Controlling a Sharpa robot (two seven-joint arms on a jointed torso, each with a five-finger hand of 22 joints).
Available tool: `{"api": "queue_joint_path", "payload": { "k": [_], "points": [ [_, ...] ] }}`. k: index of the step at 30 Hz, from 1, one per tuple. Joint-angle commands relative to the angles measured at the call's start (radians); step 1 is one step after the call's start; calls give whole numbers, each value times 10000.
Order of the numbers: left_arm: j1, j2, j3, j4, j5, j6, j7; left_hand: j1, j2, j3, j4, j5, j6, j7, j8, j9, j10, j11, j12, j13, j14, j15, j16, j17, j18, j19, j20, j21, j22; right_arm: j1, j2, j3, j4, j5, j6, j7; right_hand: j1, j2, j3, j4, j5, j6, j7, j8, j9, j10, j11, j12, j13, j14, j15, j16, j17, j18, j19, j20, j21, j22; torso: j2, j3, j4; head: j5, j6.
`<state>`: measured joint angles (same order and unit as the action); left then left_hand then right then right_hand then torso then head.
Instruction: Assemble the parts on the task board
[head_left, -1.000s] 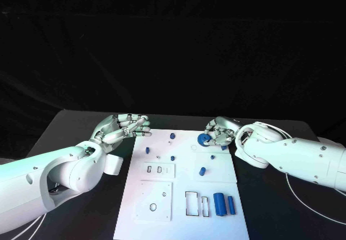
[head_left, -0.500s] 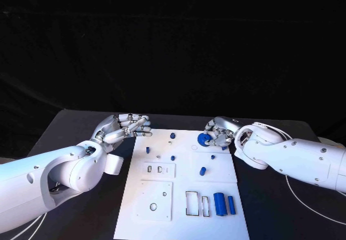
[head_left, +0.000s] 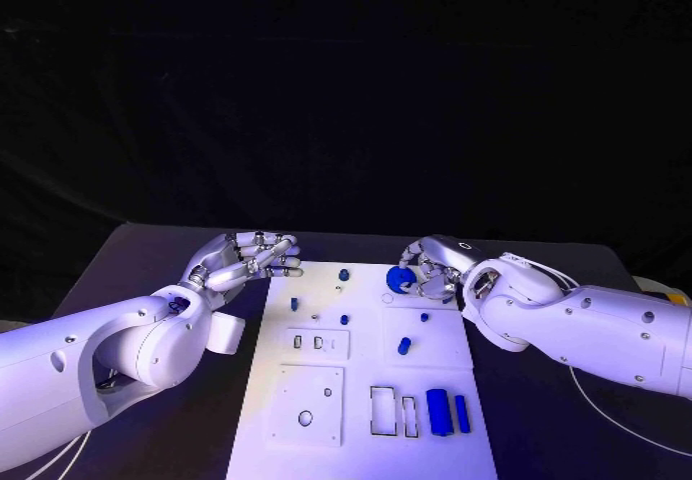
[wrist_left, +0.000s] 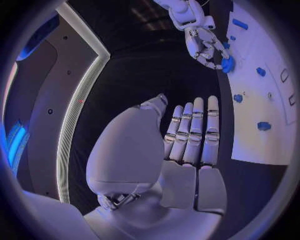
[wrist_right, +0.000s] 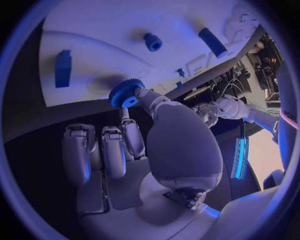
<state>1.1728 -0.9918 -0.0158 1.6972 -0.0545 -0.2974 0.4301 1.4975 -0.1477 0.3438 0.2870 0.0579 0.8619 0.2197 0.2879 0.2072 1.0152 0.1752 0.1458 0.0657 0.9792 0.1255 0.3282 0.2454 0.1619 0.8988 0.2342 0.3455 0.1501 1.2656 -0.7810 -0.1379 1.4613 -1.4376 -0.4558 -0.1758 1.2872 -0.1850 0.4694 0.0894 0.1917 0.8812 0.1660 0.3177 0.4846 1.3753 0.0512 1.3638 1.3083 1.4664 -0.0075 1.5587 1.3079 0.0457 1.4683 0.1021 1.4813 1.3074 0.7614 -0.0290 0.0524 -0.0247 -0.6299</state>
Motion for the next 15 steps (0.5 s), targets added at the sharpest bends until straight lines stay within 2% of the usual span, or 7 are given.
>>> {"api": "queue_joint_path", "payload": {
  "k": [1, 5, 7, 11, 15],
  "points": [
    [11, 17, 8, -11, 18, 219, 30, -84, -3, 41, -11, -67, -5, 100, -38, -4, 70, -5, -43, 6, -13, 42, -63, 16, 205, 23, 18, 0, -9, 21, 45, 6, 365, -511, -665, -302, -108, -6, 60, 15, -94, 386, -344, 98, 166, 76, 0, 67, 114, 982, -80, 47, 2332, -151, 219, -82, 41, 1580, 0, 10, -22, -3, 29],
    [11, 31, 8, -36, 18, 225, 28, -84, -3, 41, -11, -67, -5, 100, -38, -4, 70, -5, -43, 6, -13, 42, -63, 16, 205, 23, 18, 0, -9, 41, 244, 8, 671, -804, -800, -411, -108, -5, 63, 15, -93, 386, -344, 98, 167, 80, -1, 71, 119, 983, -80, 48, 2335, -151, 219, -83, 42, 1581, 5, 13, -13, -1, 35],
    [11, 38, 8, -45, 18, 229, 24, -84, -3, 41, -11, -67, -5, 100, -38, -4, 70, -5, -43, 6, -13, 42, -63, 16, 205, 23, 18, 0, -9, 47, 392, 8, 711, -915, -809, -470, -108, -3, 69, 13, -89, 384, -345, 96, 167, 82, -2, 73, 122, 984, -80, 49, 2338, -152, 222, -83, 45, 1585, 13, 8, 12, -8, 37],
    [11, 53, 8, -55, 18, 235, 15, -84, -3, 41, -11, -67, -5, 100, -38, -4, 70, -5, -43, 6, -13, 42, -63, 16, 205, 23, 18, 0, -9, 52, 744, 7, 618, -1060, -786, -544, -110, 0, 85, 11, -82, 374, -344, 88, 167, 62, -2, 52, 97, 980, -82, 45, 2323, -149, 214, -84, 37, 1576, 12, -4, 33, -4, 24],
    [12, 67, 8, -57, 18, 243, 8, -84, -3, 41, -11, -67, -5, 100, -38, -4, 70, -5, -43, 6, -13, 42, -63, 16, 205, 23, 18, 0, -9, 43, 1122, -8, 386, -1118, -737, -591, -112, 4, 100, 9, -72, 365, -343, 82, 166, 56, -2, 45, 90, 980, -82, 44, 2320, -146, 206, -84, 28, 1565, 30, -1, 19, 51, 49]
  ]
}}
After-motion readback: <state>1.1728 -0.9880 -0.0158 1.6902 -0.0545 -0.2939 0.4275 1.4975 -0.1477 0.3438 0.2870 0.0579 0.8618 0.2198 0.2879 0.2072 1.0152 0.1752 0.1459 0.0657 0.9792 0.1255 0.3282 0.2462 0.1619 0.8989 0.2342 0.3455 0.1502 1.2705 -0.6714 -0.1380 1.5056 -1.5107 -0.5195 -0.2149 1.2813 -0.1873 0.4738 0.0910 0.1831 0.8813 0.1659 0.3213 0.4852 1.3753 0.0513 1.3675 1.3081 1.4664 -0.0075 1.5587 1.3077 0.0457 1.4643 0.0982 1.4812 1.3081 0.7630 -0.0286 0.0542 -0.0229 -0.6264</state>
